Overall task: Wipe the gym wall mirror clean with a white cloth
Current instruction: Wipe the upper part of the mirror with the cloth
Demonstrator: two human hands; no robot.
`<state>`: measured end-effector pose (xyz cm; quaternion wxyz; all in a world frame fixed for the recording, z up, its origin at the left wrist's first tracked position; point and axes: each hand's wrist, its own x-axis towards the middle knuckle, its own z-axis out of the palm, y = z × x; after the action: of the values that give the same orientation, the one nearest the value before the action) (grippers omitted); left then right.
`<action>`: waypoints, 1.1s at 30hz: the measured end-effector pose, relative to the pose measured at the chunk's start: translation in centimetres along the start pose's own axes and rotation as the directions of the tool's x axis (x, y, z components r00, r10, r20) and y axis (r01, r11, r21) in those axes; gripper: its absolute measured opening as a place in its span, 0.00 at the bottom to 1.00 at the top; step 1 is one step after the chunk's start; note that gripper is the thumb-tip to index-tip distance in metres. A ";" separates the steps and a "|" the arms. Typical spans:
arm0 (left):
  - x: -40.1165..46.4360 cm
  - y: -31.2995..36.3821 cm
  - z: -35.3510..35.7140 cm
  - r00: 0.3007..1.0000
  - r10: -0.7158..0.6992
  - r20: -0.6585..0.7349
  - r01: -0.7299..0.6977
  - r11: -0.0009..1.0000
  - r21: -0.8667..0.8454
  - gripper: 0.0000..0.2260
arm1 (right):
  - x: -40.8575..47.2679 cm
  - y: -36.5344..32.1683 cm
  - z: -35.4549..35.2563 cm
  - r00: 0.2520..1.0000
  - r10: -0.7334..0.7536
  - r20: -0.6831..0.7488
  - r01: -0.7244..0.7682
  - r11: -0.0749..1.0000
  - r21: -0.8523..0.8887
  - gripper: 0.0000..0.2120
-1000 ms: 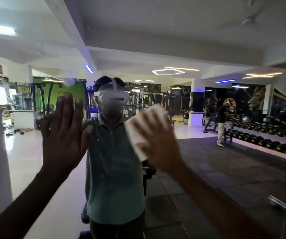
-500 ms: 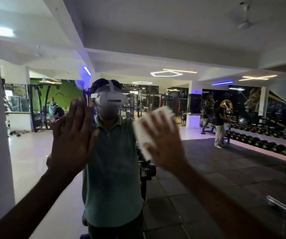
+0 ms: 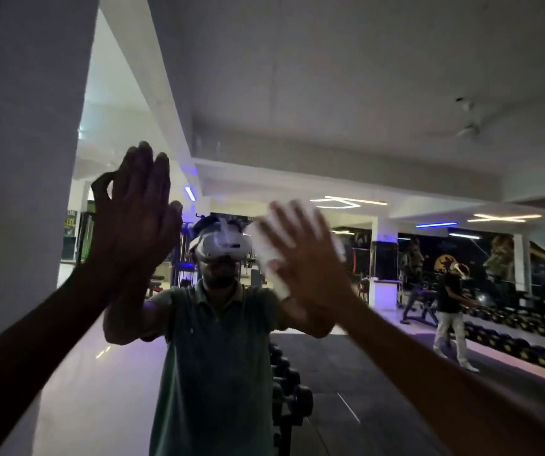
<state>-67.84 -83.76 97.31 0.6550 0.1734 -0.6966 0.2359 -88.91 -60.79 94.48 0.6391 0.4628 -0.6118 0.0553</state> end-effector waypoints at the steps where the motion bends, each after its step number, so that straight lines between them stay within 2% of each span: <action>1: -0.2 -0.2 0.5 1.000 0.011 -0.009 -0.011 1.000 -0.021 0.31 | 0.0 3.1 -0.1 0.995 0.100 -0.014 -0.100 0.994 -0.032 0.31; 2: -0.4 -0.4 0.8 0.999 0.028 -0.023 -0.028 0.999 -0.034 0.31 | 0.1 6.2 -0.3 0.969 0.244 -0.050 -0.247 0.967 -0.064 0.31; 3: -0.6 -0.7 1.1 0.998 0.047 -0.033 -0.049 0.998 -0.042 0.32 | 0.1 9.1 -0.6 0.906 0.413 -0.091 -0.421 0.903 -0.084 0.31; 5: -0.7 -1.0 1.5 0.997 0.068 -0.042 -0.070 0.997 -0.046 0.32 | 1.0 12.2 -1.0 0.676 0.725 -0.132 -0.732 0.682 -0.007 0.34; 6: -0.8 -1.1 1.7 0.997 0.066 -0.045 -0.068 0.997 -0.045 0.32 | 2.1 11.7 -1.0 0.571 0.808 -0.147 -0.812 0.582 0.042 0.35; 7: -0.7 -1.2 1.7 0.997 0.063 -0.049 -0.065 0.997 -0.045 0.32 | 3.6 9.7 -1.0 0.510 0.842 -0.177 -0.849 0.526 0.054 0.34; 8: -0.6 -1.3 1.7 0.997 0.061 -0.049 -0.063 0.997 -0.047 0.32 | 5.0 6.6 -1.1 0.540 0.820 -0.192 -0.829 0.557 0.047 0.34; 9: -0.6 -1.3 1.7 0.997 0.063 -0.047 -0.065 0.997 -0.051 0.32 | 5.9 2.9 -1.0 0.655 0.734 -0.179 -0.743 0.669 0.022 0.35; 10: -0.6 -1.3 1.7 0.996 0.068 -0.049 -0.071 0.996 -0.052 0.31 | 6.5 -0.8 -0.8 0.814 0.565 -0.137 -0.570 0.822 0.004 0.36; 11: -0.7 -1.4 1.7 0.996 0.072 -0.052 -0.075 0.996 -0.049 0.31 | 6.7 -3.9 -0.9 0.933 0.352 -0.080 -0.353 0.936 0.005 0.37; 12: -0.7 -1.5 1.6 0.996 0.074 -0.052 -0.076 0.996 -0.044 0.31 | 6.8 -5.2 -1.0 0.986 0.161 -0.045 -0.161 0.987 0.003 0.36; 13: -0.8 -1.5 1.5 0.996 0.073 -0.048 -0.075 0.996 -0.043 0.31 | 6.9 -4.6 -1.1 0.999 0.034 -0.042 -0.034 0.999 -0.003 0.35; 14: -0.8 -1.6 1.4 0.996 0.075 -0.044 -0.076 0.996 -0.042 0.31 | 7.0 -2.9 -1.1 0.998 -0.024 -0.057 0.024 1.000 -0.013 0.34; 15: -0.8 -1.7 1.4 0.996 0.079 -0.043 -0.081 0.996 -0.036 0.31 | 7.1 -0.6 -1.2 0.998 -0.017 -0.066 0.015 0.999 -0.030 0.34; 16: -0.7 -1.8 1.4 0.995 0.086 -0.041 -0.087 0.996 -0.031 0.31 | 7.2 2.0 -1.4 0.997 0.044 -0.060 -0.047 0.998 -0.049 0.33; 18: -0.5 -2.1 1.4 0.994 0.104 -0.045 -0.105 0.994 -0.020 0.31 | 7.6 7.0 -1.7 0.959 0.263 -0.103 -0.272 0.958 -0.087 0.33; 19: -0.4 -2.3 1.4 0.993 0.109 -0.048 -0.110 0.994 -0.018 0.31 | 7.9 9.0 -1.9 0.902 0.409 -0.136 -0.421 0.905 -0.069 0.33; 21: -0.3 -2.4 1.1 0.994 0.103 -0.046 -0.104 0.994 -0.032 0.31 | 9.5 10.3 -2.2 0.697 0.694 -0.179 -0.699 0.714 0.047 0.35; 22: -0.1 -2.4 0.9 0.994 0.097 -0.046 -0.099 0.994 -0.041 0.31 | 10.8 9.5 -2.2 0.601 0.775 -0.193 -0.774 0.625 0.101 0.36; 23: 0.0 -2.4 0.8 0.994 0.098 -0.047 -0.100 0.994 -0.045 0.32 | 12.1 7.6 -2.2 0.573 0.793 -0.206 -0.792 0.601 0.110 0.37; 24: 0.2 -2.4 0.6 0.994 0.104 -0.045 -0.106 0.994 -0.040 0.32 | 13.0 5.0 -2.2 0.630 0.748 -0.209 -0.748 0.657 0.095 0.37; 25: 0.4 -2.5 0.3 0.993 0.113 -0.040 -0.114 0.993 -0.028 0.32 | 13.5 1.8 -1.9 0.749 0.636 -0.184 -0.637 0.768 0.061 0.37; 26: 0.5 -2.8 0.2 0.991 0.127 -0.033 -0.128 0.992 -0.019 0.32 | 13.4 -1.1 -1.4 0.878 0.452 -0.160 -0.455 0.890 0.020 0.37; 27: 0.6 -3.1 0.1 0.989 0.145 -0.035 -0.145 0.989 -0.011 0.32 | 13.0 -3.4 -1.2 0.961 0.247 -0.120 -0.249 0.968 0.001 0.36; 29: 0.4 -3.8 0.1 0.982 0.186 -0.041 -0.186 0.982 0.005 0.31 | 12.7 -3.3 -1.2 0.996 -0.032 -0.083 0.033 0.999 0.010 0.33; 30: 0.3 -4.1 0.2 0.979 0.202 -0.037 -0.202 0.979 0.016 0.30 | 13.0 -1.5 -1.3 0.991 -0.086 -0.102 0.089 0.996 0.017 0.32; 31: 0.1 -4.3 0.2 0.977 0.211 -0.033 -0.210 0.977 0.023 0.30 | 13.1 0.8 -1.6 0.990 -0.073 -0.120 0.074 0.997 0.005 0.31; 33: 0.0 -4.6 0.3 0.976 0.213 -0.036 -0.212 0.977 0.025 0.30 | 13.6 6.0 -1.8 0.983 0.106 -0.148 -0.113 0.993 -0.043 0.31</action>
<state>-65.58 -87.76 97.73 0.6374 0.1003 -0.6958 0.3153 -88.12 -62.91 109.27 0.6895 0.4068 -0.5894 0.1083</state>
